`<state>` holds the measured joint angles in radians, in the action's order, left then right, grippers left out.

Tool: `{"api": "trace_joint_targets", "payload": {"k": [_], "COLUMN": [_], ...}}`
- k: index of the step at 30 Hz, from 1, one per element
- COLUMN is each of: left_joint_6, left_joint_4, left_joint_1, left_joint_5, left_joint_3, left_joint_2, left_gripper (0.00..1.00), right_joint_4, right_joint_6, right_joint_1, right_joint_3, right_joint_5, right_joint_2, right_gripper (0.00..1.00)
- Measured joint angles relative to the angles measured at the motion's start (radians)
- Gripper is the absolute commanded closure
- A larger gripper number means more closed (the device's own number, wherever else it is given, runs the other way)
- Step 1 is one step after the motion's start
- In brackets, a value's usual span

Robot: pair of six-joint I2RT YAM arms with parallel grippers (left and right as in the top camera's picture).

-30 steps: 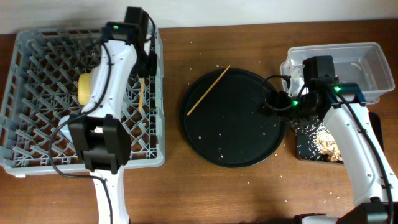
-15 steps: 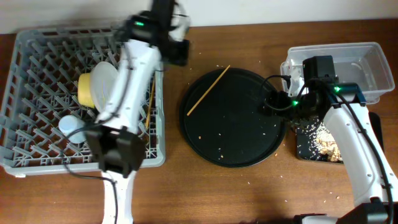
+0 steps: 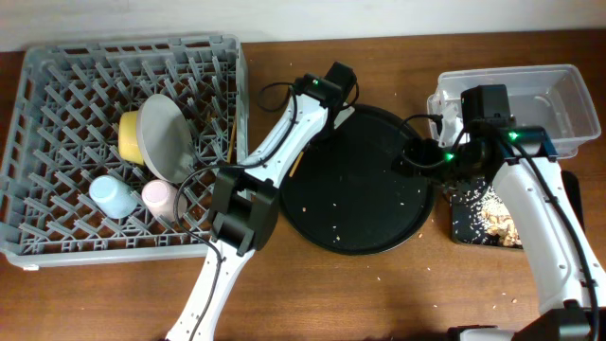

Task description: Sort waste into correct bins and load items into the dishwasher rack

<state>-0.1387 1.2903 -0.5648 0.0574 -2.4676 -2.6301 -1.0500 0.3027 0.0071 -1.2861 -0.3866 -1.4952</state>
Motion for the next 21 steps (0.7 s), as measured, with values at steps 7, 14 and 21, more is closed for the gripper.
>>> {"api": "trace_joint_targets", "payload": {"k": [7,14,21], "left_joint_6": [0.000,0.010,0.114], "left_joint_4": [0.094,0.086,0.122], "left_joint_1": [0.006,0.010,-0.034], "left_joint_5": [0.002,-0.142,-0.254], "left_joint_3": [-0.280,-0.257,-0.405], "left_joint_2": [-0.008,-0.148,-0.142], "left_gripper": [0.59,0.63,0.55], "right_joint_4": [0.005,0.007,0.007], "right_joint_6": [0.000,0.000,0.000], "right_joint_1": [0.000,0.000,0.000], "right_joint_3": [0.000,0.000,0.000], "right_joint_5": [0.000,0.000,0.000], "right_joint_2": [0.000,0.000,0.000], "right_gripper": [0.16,0.15,0.16]}}
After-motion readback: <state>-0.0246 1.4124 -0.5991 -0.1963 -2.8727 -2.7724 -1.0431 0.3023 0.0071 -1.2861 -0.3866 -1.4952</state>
